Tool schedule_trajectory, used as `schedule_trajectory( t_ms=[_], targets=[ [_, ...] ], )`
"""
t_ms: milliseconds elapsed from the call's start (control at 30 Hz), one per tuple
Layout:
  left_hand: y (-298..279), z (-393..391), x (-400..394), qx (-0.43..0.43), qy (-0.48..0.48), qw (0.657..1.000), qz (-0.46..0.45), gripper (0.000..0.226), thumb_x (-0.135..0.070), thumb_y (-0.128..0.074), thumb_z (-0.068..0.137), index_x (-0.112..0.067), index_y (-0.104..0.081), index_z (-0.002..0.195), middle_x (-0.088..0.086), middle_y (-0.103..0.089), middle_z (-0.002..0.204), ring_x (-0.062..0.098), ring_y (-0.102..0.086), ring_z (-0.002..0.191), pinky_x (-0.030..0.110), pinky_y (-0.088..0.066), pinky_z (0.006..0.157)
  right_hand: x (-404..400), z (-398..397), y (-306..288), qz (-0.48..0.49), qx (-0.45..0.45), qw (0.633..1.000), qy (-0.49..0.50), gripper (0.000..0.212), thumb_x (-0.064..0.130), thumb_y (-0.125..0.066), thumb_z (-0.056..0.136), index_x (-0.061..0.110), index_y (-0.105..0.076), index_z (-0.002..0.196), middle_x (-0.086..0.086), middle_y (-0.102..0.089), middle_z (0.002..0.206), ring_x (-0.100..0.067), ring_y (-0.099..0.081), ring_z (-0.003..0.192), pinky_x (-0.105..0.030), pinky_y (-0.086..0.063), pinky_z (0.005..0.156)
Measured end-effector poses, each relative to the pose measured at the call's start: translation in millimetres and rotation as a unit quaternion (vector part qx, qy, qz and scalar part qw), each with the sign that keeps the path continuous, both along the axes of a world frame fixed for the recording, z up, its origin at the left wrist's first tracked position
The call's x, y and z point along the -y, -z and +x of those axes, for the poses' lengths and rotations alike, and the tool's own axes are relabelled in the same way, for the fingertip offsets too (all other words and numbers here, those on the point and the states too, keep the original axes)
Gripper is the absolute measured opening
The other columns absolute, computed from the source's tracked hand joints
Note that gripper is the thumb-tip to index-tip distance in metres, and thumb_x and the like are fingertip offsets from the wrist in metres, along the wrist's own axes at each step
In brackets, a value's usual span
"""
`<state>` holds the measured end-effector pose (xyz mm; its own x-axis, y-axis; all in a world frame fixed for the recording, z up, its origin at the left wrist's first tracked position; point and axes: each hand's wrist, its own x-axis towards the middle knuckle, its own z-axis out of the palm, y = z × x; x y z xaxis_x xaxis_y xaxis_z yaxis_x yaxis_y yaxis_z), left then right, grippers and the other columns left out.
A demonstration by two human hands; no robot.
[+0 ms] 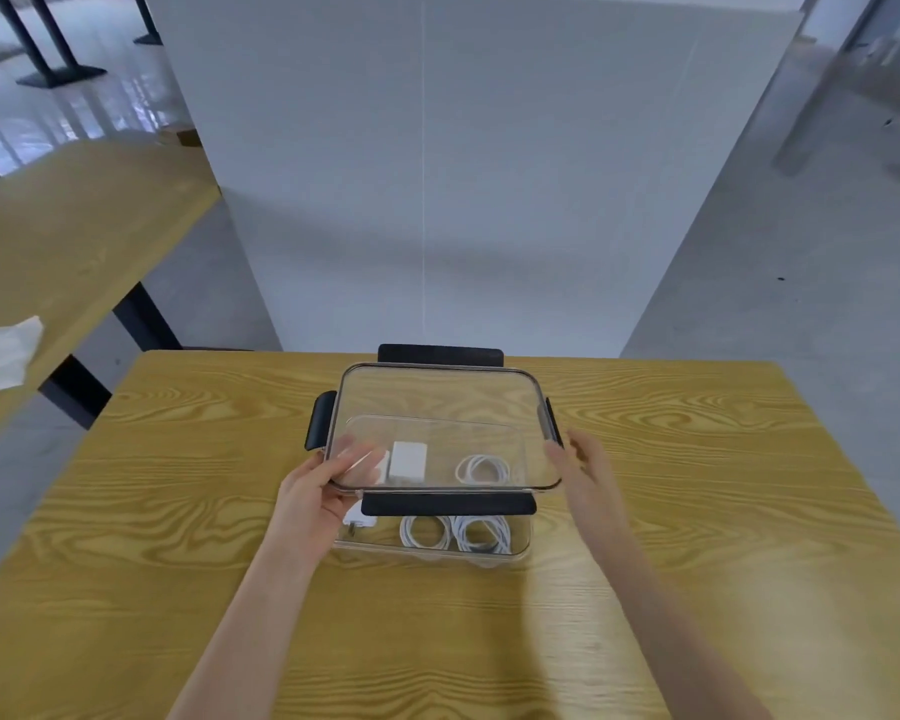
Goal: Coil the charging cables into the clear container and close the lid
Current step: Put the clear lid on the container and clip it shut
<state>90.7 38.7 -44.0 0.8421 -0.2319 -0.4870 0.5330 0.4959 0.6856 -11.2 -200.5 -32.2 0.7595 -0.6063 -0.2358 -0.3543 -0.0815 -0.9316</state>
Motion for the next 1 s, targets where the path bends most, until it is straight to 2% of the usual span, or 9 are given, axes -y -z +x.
schedule_trajectory(
  t_ms=[33,100,167,333,500,567,667,800,1000],
  targets=[
    [1.5,-1.8,-1.9,-0.001,0.004,1.0,-0.007,0.024,0.003,-0.05,0.087,0.0,-0.059,0.109,0.014,-0.066,0.112,0.019,-0.073,0.077,0.022,-0.059,0.061,2.1,2.9,3.5,0.114,-0.013,0.992,0.047,0.034,0.034,-0.055,0.091,0.014,-0.055,0.117,0.003,-0.058,0.115,-0.013,-0.054,0.106,-0.026,-0.04,0.088],
    [3.7,-5.1,-4.3,-0.005,0.013,1.0,-0.02,0.024,0.003,-0.049,0.088,-0.002,-0.059,0.108,0.013,-0.07,0.107,0.02,-0.073,0.079,0.024,-0.059,0.063,4.5,8.9,9.0,0.374,-0.01,0.922,0.102,0.025,0.031,-0.054,0.092,0.008,-0.059,0.1,-0.009,-0.07,0.092,-0.019,-0.065,0.084,-0.03,-0.055,0.068],
    [6.3,-8.4,-6.1,-0.006,0.026,0.999,-0.027,0.025,0.004,-0.046,0.089,-0.003,-0.058,0.11,0.013,-0.074,0.097,0.021,-0.073,0.08,0.025,-0.059,0.059,4.2,8.6,12.1,0.492,0.003,0.862,0.123,0.028,0.024,-0.055,0.092,-0.002,-0.06,0.102,-0.016,-0.073,0.086,-0.024,-0.071,0.073,-0.031,-0.059,0.055],
    [19.5,-10.7,-15.7,-0.001,0.037,0.999,0.005,0.016,0.004,-0.044,0.091,-0.008,-0.051,0.098,0.013,-0.075,0.092,0.022,-0.074,0.079,0.024,-0.058,0.058,6.0,5.8,27.6,0.39,0.004,0.914,0.116,0.014,0.013,-0.062,0.087,0.004,-0.063,0.097,-0.009,-0.072,0.085,-0.015,-0.069,0.065,-0.025,-0.056,0.058],
    [33.5,-9.6,-25.4,0.014,0.051,0.997,0.058,0.058,0.004,-0.047,0.091,-0.004,-0.022,0.142,0.016,-0.072,0.1,0.021,-0.074,0.076,0.025,-0.056,0.053,0.7,-0.5,41.3,0.234,-0.029,0.964,0.122,0.015,0.003,-0.066,0.082,0.002,-0.066,0.098,-0.009,-0.069,0.085,-0.019,-0.064,0.077,-0.03,-0.054,0.072],
    [37.0,-5.2,-25.4,0.013,0.043,0.995,0.09,0.06,0.0,-0.051,0.09,0.002,-0.022,0.142,0.017,-0.07,0.106,0.023,-0.073,0.081,0.028,-0.057,0.062,-3.4,1.5,45.3,0.187,-0.042,0.973,0.132,0.017,0.003,-0.069,0.08,0.004,-0.068,0.097,-0.004,-0.068,0.082,-0.017,-0.062,0.078,-0.03,-0.05,0.074],
    [36.5,0.6,-21.7,0.025,0.02,0.973,0.229,0.011,-0.015,-0.057,0.09,-0.005,-0.062,0.093,0.013,-0.068,0.097,0.026,-0.064,0.09,0.032,-0.048,0.086,-7.2,4.4,51.5,0.178,-0.038,0.973,0.14,0.016,0.002,-0.068,0.08,0.006,-0.068,0.096,-0.004,-0.068,0.083,-0.023,-0.063,0.083,-0.029,-0.049,0.074],
    [42.1,6.6,-18.6,0.073,0.01,0.905,0.419,0.041,-0.031,-0.053,0.091,-0.016,-0.037,0.056,-0.001,-0.035,0.056,0.013,-0.028,0.053,0.028,-0.025,0.054,-12.1,8.4,60.1,0.131,-0.05,0.981,0.135,0.011,0.003,-0.068,0.08,0.004,-0.072,0.09,-0.006,-0.069,0.078,-0.024,-0.063,0.079,-0.039,-0.055,0.077],
    [57.3,11.6,-15.6,0.115,0.045,0.827,0.549,0.048,-0.026,-0.046,0.094,-0.012,-0.029,0.051,0.002,-0.033,0.052,0.018,-0.028,0.052,0.033,-0.024,0.053,-18.2,12.3,65.2,0.087,-0.063,0.98,0.167,0.021,0.009,-0.073,0.077,0.024,-0.065,0.065,-0.007,-0.068,0.073,-0.022,-0.06,0.074,-0.045,-0.054,0.084]
  ],
)
